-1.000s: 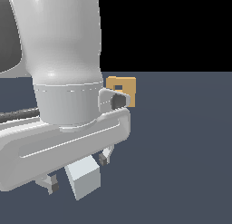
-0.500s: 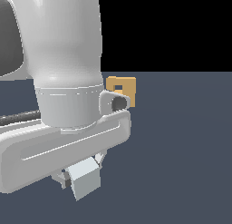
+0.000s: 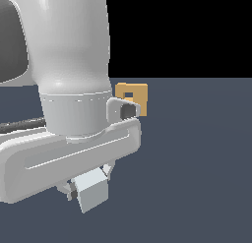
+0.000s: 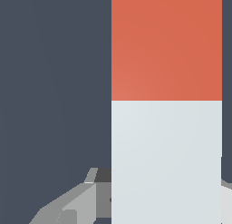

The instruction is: Insert the peg into the horizontal hole in a box.

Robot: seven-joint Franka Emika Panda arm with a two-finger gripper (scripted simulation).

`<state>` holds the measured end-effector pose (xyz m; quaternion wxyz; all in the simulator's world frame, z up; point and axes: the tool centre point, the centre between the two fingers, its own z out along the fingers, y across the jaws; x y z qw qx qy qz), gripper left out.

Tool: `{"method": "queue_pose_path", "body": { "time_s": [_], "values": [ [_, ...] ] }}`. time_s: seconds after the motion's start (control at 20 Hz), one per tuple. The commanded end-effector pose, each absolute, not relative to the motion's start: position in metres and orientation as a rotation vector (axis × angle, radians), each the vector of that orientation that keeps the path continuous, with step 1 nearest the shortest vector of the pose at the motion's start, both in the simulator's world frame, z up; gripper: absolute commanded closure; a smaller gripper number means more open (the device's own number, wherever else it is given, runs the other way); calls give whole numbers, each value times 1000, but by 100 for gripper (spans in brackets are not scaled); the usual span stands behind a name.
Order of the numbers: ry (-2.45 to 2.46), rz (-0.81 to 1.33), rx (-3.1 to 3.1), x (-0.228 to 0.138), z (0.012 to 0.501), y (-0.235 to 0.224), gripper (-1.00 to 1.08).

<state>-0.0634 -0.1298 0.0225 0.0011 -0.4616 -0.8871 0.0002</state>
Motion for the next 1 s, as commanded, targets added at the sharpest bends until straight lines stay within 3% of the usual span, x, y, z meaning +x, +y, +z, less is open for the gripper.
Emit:
{"method": "queue_pose_path", "body": {
  "time_s": [0.0,0.95],
  "values": [
    [-2779,-1,-1465,-63,25,-123,108],
    [-2592,-1,-1775,-66,49,-11,108]
  ]
}}
